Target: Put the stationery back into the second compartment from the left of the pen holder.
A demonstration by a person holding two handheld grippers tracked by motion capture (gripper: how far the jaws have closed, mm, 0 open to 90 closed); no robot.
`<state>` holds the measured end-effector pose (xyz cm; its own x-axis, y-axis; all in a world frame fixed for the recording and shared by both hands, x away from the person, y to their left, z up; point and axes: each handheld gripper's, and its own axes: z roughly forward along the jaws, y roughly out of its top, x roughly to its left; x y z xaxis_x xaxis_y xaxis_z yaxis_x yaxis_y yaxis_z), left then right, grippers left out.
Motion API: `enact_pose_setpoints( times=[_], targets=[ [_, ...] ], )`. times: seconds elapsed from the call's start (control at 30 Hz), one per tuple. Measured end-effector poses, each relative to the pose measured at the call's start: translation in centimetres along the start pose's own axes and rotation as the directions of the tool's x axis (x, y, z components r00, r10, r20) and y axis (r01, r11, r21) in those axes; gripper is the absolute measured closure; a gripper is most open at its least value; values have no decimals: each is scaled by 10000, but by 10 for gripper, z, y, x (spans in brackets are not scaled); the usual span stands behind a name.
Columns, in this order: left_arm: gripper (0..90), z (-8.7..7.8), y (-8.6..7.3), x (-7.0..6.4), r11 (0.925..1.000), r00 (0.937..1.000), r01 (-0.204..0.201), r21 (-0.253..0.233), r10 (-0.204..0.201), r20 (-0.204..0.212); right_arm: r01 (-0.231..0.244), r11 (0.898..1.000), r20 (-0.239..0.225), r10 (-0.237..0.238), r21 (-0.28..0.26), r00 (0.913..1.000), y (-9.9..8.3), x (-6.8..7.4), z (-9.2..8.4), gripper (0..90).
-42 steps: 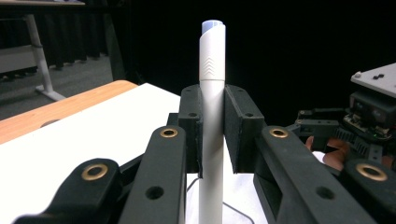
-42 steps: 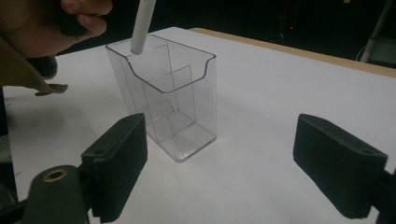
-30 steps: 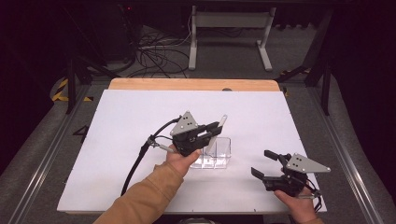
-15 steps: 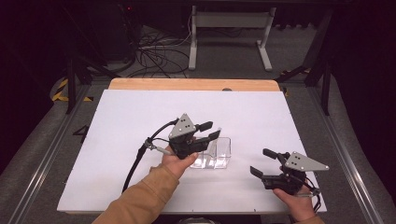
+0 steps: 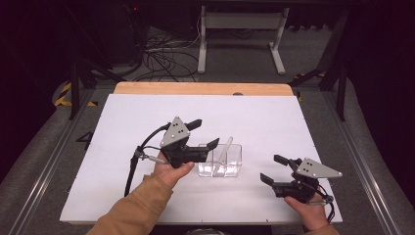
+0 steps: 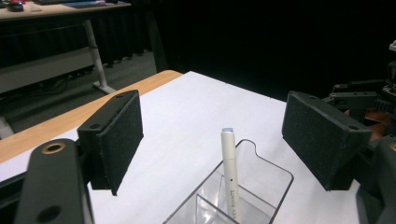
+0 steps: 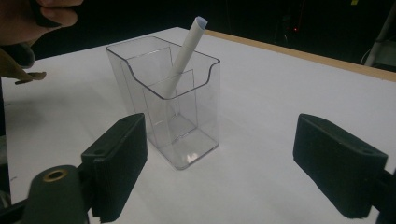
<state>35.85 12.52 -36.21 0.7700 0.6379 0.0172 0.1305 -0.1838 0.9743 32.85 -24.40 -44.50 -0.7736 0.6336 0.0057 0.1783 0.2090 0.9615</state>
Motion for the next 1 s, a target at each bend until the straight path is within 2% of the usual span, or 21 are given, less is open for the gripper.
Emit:
enact_pose_setpoints(
  times=[0.13,0.27,0.37,0.43,0.53,0.63,0.7,0.8,0.83,0.9,0.93,1.0],
  targets=[
    [201,-6,1,2,10000,9999,-53,43,53,-106,15,10000,78,-14,-58,10000,1,1,-3,183],
    [184,-17,-1,4,9989,9987,-402,250,410,-309,177,9998,215,-175,-73,9996,1,2,-4,183],
    [165,-30,-9,3,9960,9964,-707,542,731,-434,226,9997,269,-224,-65,9994,1,2,-4,183],
    [157,-42,-21,5,9949,9958,-738,687,773,-499,258,9996,287,-255,-121,9993,1,2,-5,183],
    [155,-61,-45,11,9943,9967,-441,969,504,-633,224,9996,248,-220,-176,9995,0,2,-6,183],
    [152,-81,-69,17,9935,9941,-324,1089,433,-992,303,9994,213,-299,-175,9993,-1,3,-5,183],
    [152,-92,-84,21,9936,9937,-155,1119,278,-1086,325,9993,189,-321,-202,9993,-1,5,-4,183],
    [144,-103,-95,29,9909,9948,128,1339,9,-1018,409,9988,171,-404,-284,9990,-1,6,-4,183],
    [142,-107,-96,31,9918,9939,264,1253,-126,-1099,466,9984,175,-460,-315,9988,-1,6,-3,183],
    [144,-112,-100,35,9919,9922,764,1016,-656,-1062,529,9982,212,-523,-279,9984,-1,7,-3,183],
    [143,-113,-102,36,9914,9916,866,981,-762,-1049,579,9979,238,-572,-296,9981,-1,7,-3,183],
    [143,-114,-104,37,9906,9904,839,1081,-709,-1188,557,9980,283,-548,-305,9981,-2,6,-4,183]
  ],
)
